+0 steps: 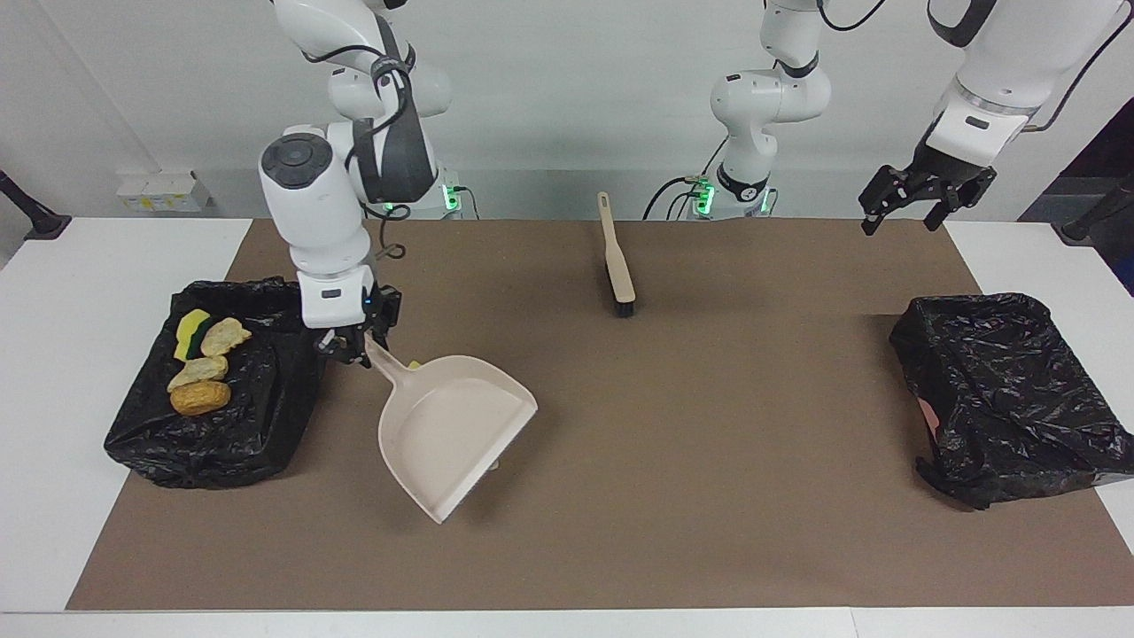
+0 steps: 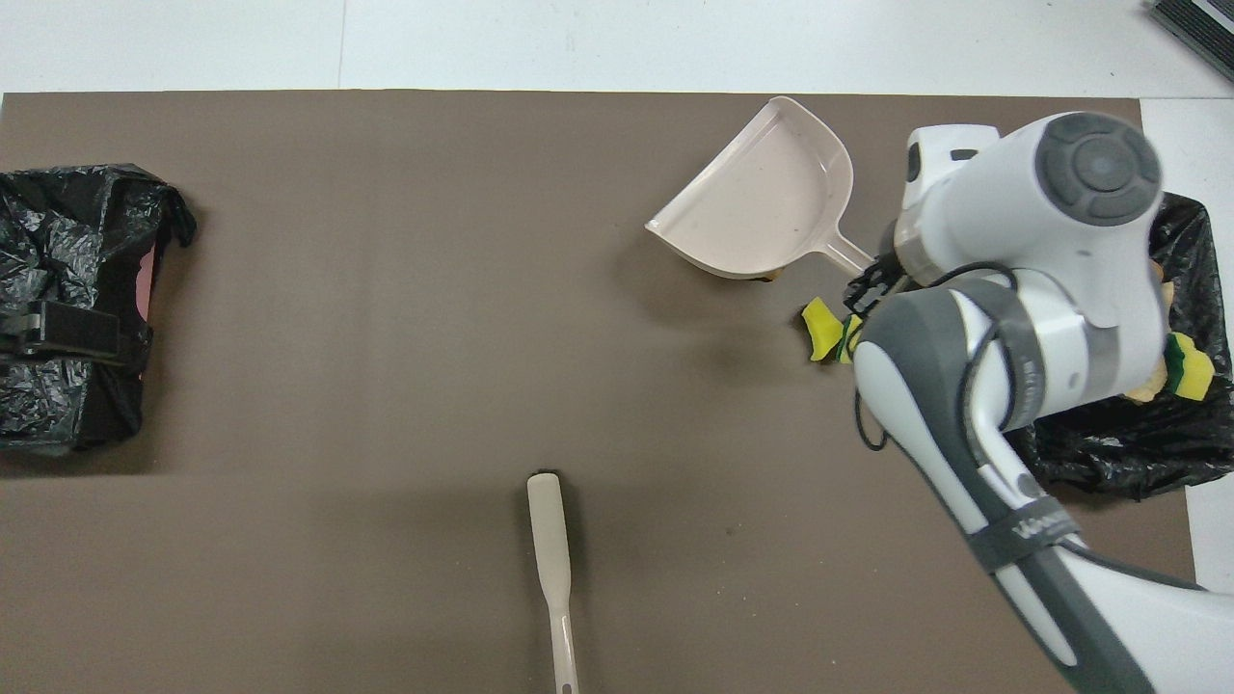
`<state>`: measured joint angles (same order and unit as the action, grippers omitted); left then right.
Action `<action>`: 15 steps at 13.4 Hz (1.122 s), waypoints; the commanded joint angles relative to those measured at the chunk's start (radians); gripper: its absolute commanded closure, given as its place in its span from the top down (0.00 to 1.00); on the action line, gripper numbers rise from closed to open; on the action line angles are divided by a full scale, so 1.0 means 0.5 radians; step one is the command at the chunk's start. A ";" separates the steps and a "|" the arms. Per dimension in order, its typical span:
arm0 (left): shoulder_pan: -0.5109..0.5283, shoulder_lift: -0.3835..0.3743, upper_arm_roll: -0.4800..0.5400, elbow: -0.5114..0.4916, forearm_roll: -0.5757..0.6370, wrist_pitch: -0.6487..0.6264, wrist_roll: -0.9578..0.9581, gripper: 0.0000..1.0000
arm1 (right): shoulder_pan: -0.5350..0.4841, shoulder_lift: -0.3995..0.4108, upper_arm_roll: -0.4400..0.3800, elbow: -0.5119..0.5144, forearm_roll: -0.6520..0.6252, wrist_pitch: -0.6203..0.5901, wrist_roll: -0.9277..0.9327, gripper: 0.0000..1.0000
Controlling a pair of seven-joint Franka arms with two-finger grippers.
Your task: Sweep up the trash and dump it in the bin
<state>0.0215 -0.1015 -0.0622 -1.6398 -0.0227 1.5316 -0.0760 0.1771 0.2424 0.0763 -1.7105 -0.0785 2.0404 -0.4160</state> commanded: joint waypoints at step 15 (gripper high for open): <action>0.034 -0.058 -0.008 -0.028 -0.022 -0.047 0.026 1.00 | 0.845 0.748 -0.030 0.510 -0.039 0.254 2.206 0.02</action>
<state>0.0216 -0.1095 -0.0604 -1.6406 -0.0232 1.5201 -0.0760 0.5888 0.5747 0.0676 -1.4999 -0.0854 2.1644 0.6454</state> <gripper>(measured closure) 0.000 0.678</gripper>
